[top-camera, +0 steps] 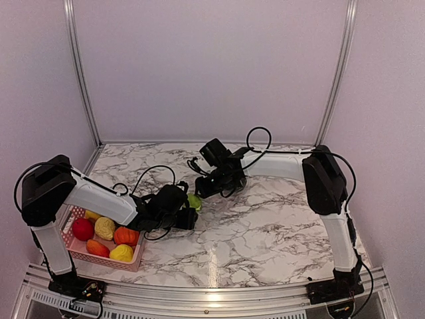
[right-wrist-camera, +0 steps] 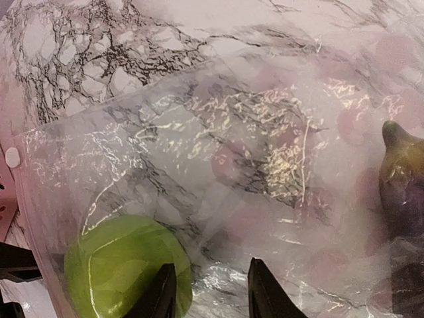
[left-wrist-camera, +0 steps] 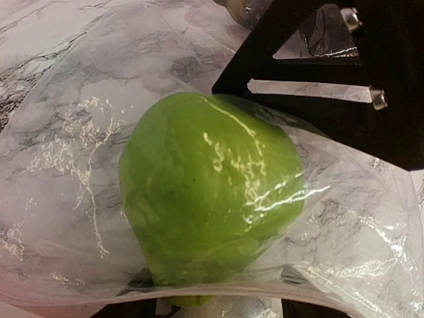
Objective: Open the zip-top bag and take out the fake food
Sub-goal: Pick up the fake fruit from the zipper food storage bag.
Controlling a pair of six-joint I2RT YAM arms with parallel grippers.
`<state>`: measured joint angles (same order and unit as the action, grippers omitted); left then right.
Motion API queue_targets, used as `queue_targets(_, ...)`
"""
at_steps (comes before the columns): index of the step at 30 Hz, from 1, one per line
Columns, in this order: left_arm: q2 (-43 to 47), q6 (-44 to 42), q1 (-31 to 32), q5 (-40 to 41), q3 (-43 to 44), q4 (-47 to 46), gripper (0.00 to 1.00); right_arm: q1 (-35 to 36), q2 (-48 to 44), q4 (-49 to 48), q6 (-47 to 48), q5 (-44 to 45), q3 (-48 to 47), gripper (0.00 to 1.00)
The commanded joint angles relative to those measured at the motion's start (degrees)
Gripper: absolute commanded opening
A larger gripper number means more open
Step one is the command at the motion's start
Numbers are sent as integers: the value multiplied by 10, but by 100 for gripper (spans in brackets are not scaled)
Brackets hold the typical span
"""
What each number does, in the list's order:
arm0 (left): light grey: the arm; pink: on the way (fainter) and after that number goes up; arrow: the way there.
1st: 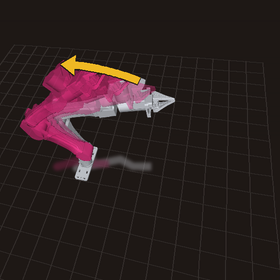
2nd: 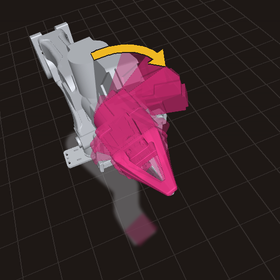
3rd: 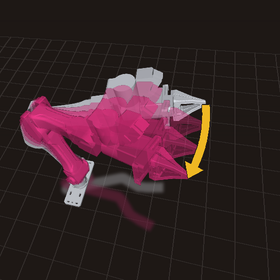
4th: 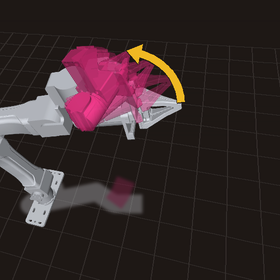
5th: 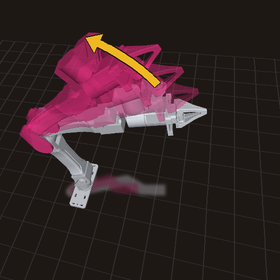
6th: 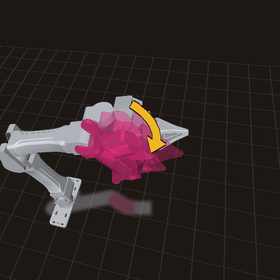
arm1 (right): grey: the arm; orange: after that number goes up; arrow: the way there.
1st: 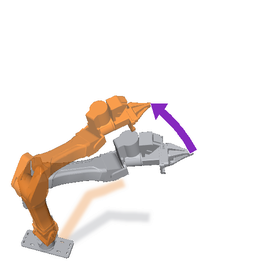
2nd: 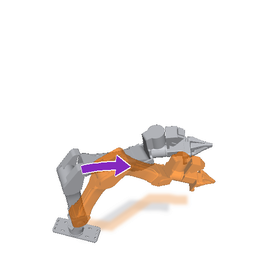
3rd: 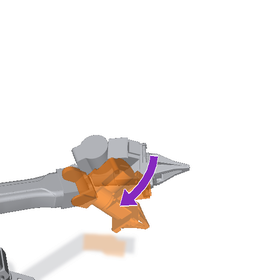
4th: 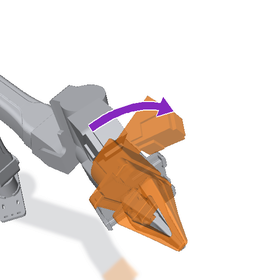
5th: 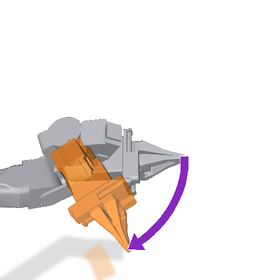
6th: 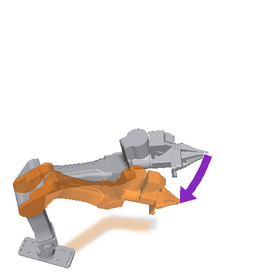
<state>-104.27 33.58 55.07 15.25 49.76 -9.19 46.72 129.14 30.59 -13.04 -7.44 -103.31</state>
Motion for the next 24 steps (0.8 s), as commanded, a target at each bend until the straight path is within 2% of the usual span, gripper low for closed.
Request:
queue_targets(1, -16, -7, -3, -6, 12, -13, 61, 6, 1, 5, 17, -22, -2, 36)
queue_targets(6, -19, -10, -3, -9, 20, -10, 55, 6, -1, 3, 26, -37, -1, 39)
queue_targets(11, -21, -14, -3, -1, 28, -2, 67, 7, 0, 1, 31, -45, 2, 39)
queue_targets(16, -28, -18, -3, 5, 37, -2, 70, 8, -2, 1, 36, -45, 9, 34)
queue_targets(21, -35, -21, -3, 3, 46, 2, 62, 8, -5, -2, 36, -47, 16, 29)
queue_targets(24, -34, -21, -3, 4, 49, 7, 51, 8, -6, -3, 37, -47, 18, 28)
